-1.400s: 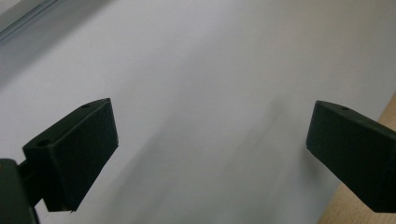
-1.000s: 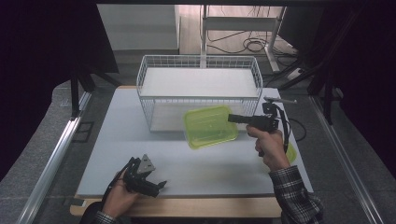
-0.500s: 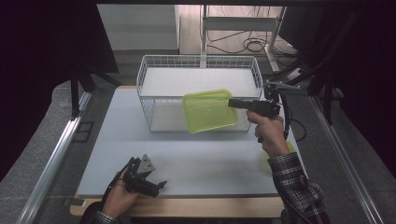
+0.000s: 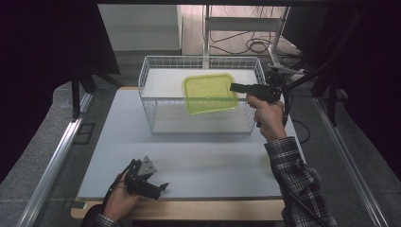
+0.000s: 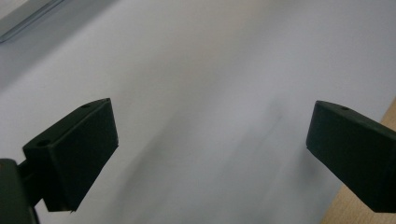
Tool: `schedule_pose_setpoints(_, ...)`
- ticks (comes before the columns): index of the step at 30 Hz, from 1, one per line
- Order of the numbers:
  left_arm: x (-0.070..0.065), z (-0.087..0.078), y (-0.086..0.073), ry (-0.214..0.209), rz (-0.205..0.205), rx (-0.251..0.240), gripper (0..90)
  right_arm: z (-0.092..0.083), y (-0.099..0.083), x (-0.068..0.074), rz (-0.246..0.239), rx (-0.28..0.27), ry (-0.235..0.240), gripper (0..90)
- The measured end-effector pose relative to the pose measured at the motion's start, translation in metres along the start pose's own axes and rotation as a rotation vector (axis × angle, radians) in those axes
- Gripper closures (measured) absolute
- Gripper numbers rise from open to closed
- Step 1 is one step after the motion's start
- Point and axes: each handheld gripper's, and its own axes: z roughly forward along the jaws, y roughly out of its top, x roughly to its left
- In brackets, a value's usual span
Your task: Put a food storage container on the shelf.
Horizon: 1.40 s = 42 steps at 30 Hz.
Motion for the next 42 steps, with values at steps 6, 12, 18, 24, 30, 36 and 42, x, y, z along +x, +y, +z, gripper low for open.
schedule_pose_setpoints(6, 0.002, -0.002, 0.000, 0.000, -0.013, -0.014, 2.0, 0.009, 0.012, 0.003, -0.007, -0.028, -0.032, 80.1)
schedule_pose_setpoints(12, 0.002, -0.002, -0.001, -0.004, -0.012, -0.009, 2.0, 0.020, 0.022, 0.006, -0.023, -0.043, -0.078, 80.1)
schedule_pose_setpoints(18, 0.002, -0.002, -0.001, -0.005, -0.017, -0.010, 2.0, 0.030, 0.029, 0.005, -0.016, -0.064, -0.115, 80.1)
schedule_pose_setpoints(24, 0.002, -0.002, -0.001, -0.007, -0.012, -0.006, 2.0, 0.036, 0.031, 0.005, -0.017, -0.074, -0.146, 80.0)
schedule_pose_setpoints(30, 0.002, -0.002, -0.001, -0.007, -0.008, -0.003, 2.0, 0.042, 0.031, 0.001, -0.016, -0.085, -0.169, 80.0)
schedule_pose_setpoints(36, 0.002, -0.001, -0.001, -0.005, -0.006, -0.001, 2.0, 0.044, 0.030, 0.001, -0.060, -0.086, -0.203, 78.0)
schedule_pose_setpoints(42, 0.001, -0.001, -0.001, -0.003, -0.002, 0.003, 2.0, 0.046, 0.031, -0.003, -0.078, -0.069, -0.232, 75.7)
